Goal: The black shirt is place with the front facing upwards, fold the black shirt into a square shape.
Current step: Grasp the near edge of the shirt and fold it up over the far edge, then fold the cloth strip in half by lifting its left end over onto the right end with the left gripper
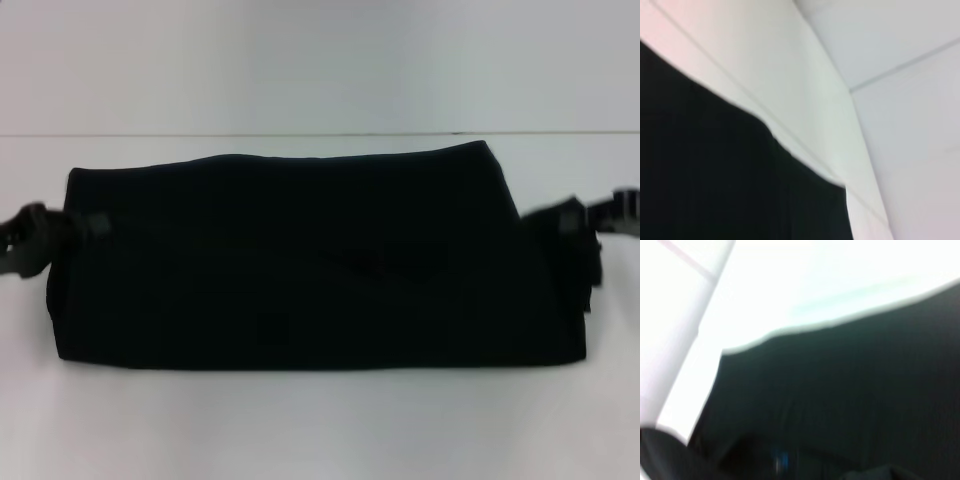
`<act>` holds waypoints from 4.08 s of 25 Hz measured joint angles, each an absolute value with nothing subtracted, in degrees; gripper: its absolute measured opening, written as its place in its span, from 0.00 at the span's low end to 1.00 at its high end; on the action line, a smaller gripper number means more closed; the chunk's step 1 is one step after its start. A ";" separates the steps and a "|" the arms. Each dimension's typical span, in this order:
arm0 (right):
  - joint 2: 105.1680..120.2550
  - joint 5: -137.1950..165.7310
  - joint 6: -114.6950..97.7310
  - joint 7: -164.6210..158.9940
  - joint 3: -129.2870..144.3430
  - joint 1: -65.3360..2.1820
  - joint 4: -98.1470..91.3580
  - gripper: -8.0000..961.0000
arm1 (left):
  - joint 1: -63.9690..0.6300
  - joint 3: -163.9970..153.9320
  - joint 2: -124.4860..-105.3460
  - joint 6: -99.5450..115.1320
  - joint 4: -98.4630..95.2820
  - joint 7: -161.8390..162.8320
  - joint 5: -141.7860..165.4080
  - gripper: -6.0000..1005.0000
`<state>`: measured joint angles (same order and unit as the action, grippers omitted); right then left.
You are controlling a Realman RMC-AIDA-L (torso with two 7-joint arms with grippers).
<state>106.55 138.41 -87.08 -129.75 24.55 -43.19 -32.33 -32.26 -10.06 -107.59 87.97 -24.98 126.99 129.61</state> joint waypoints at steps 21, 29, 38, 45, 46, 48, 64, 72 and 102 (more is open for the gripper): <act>114.54 120.59 -55.37 -118.72 25.15 -46.54 -25.92 0.03 | -37.79 -9.89 -113.63 62.07 -22.39 119.91 113.55 0.01; 117.85 120.48 -43.32 -114.71 25.36 -49.77 -24.66 0.03 | -39.87 -9.87 -114.54 54.17 -19.32 112.99 109.06 0.01; 119.88 119.37 -36.06 -108.01 25.89 -52.19 -21.88 0.03 | -42.31 -9.98 -116.49 46.87 -19.35 108.61 107.58 0.01; 119.90 113.14 -32.46 -98.34 25.93 -52.58 -18.50 0.03 | -43.03 -9.95 -117.94 40.96 -19.17 106.68 105.10 0.04; 119.91 112.25 -32.47 -96.73 25.93 -52.58 -18.22 0.03 | -43.23 -9.90 -118.14 40.25 -19.19 106.47 104.86 0.05; 119.92 110.05 -32.54 -93.20 25.93 -52.58 -17.50 0.06 | -43.53 -9.89 -118.40 38.94 -19.28 105.95 103.90 0.06; 120.05 98.98 -33.68 -78.21 25.72 -51.94 -13.62 0.55 | -43.37 -9.83 -119.96 34.22 -19.06 101.94 96.32 0.37; 119.21 99.48 -48.35 -76.92 29.18 -46.00 -16.86 0.62 | -38.86 -13.76 -118.02 49.31 -19.02 103.18 96.15 0.66; 119.71 100.62 -74.77 -54.57 45.29 -33.34 -19.26 0.95 | -18.69 -19.03 -113.59 75.46 -23.83 133.31 108.91 0.82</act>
<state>119.71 100.62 -74.77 -54.57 45.29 -33.34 -19.26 -18.69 -19.03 -113.59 75.46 -23.83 133.31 108.91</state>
